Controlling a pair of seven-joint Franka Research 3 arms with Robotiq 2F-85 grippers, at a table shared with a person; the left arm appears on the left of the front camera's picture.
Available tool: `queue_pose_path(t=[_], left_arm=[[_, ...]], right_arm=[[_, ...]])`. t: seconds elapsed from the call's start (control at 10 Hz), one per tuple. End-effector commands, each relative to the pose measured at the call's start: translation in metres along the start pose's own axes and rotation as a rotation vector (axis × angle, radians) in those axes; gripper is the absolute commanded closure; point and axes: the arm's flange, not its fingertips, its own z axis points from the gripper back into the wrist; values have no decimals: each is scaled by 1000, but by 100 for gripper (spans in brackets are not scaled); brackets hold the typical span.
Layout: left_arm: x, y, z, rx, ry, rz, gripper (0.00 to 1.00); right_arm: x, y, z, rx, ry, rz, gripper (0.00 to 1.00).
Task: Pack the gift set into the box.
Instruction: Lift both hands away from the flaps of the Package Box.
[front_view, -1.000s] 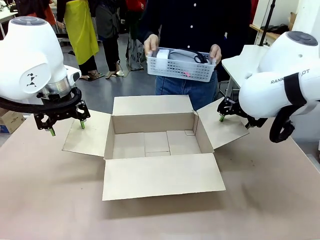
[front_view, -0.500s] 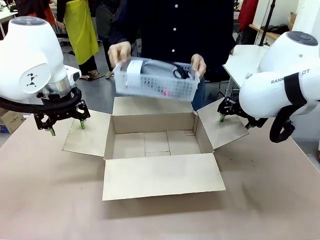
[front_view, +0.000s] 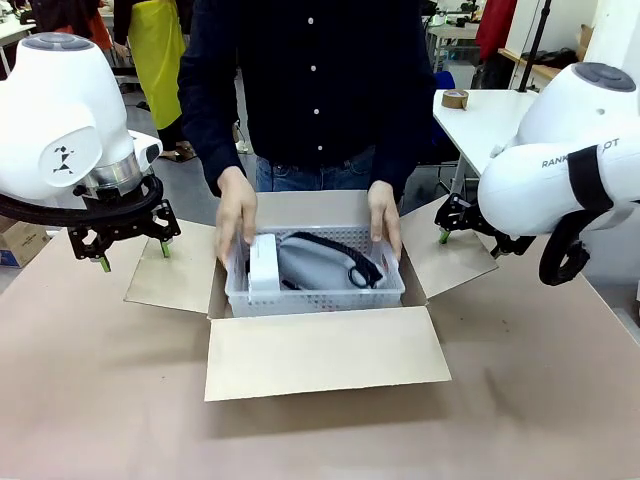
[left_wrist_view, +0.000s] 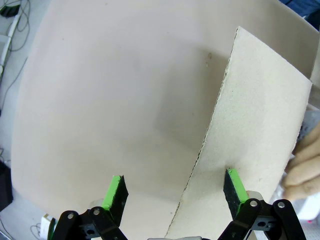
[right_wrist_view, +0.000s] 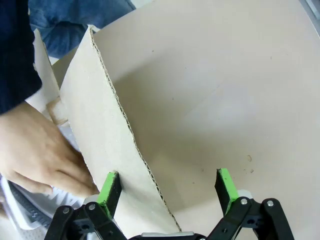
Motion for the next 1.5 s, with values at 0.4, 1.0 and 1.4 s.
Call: queue_pose_path(t=[0.4, 1.0, 1.4], left_arm=[[0, 0, 0, 16, -13, 7, 0], [0, 0, 0, 16, -13, 7, 0], [36, 93, 70, -430, 188, -28, 0]], right_arm=[[1, 5, 3, -22, -12, -20, 0], [1, 5, 3, -22, -12, -20, 0], [37, -77, 86, 391, 179, -97, 0]])
